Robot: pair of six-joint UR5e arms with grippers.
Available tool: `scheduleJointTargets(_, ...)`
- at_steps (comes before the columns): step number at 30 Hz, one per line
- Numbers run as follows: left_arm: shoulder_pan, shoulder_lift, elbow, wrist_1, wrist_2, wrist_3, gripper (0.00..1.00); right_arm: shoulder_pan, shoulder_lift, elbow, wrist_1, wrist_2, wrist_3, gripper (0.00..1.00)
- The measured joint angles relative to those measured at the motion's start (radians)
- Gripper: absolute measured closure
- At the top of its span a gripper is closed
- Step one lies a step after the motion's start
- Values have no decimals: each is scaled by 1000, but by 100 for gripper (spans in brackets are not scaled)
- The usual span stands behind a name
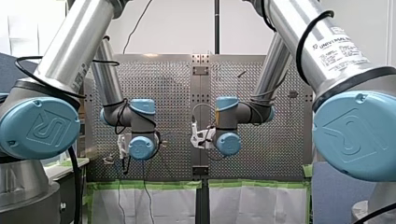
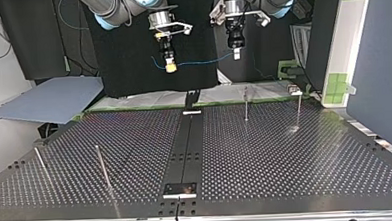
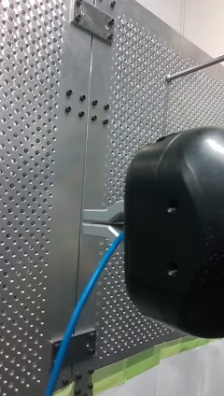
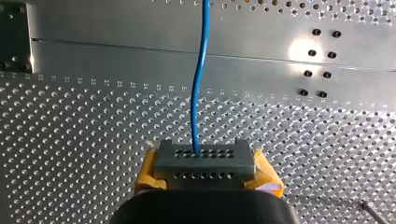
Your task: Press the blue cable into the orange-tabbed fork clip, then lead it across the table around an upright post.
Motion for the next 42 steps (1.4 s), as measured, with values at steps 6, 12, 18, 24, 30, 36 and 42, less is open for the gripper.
scheduleJointTargets(6,6,-7,-4,-7,7,7,100,1,1,-1,1,1,-1,100)
scheduleJointTargets(12,15,-60,-7,-42,60,58,100,22,43,-43,43,43,-42,100)
scheduleJointTargets(18,15,-114,-8,-47,117,77,100,26,110,-100,110,110,-67,100)
scheduleJointTargets(24,15,-125,-8,-48,131,78,100,26,156,-111,136,169,-69,100)
scheduleJointTargets(30,16,-126,-8,-47,132,78,100,26,162,-112,138,184,-69,100)
scheduleJointTargets(36,11,-103,1,-12,128,64,100,33,152,-134,152,179,-73,100)
scheduleJointTargets(42,12,-51,3,41,132,20,100,47,105,-180,173,151,-45,100)
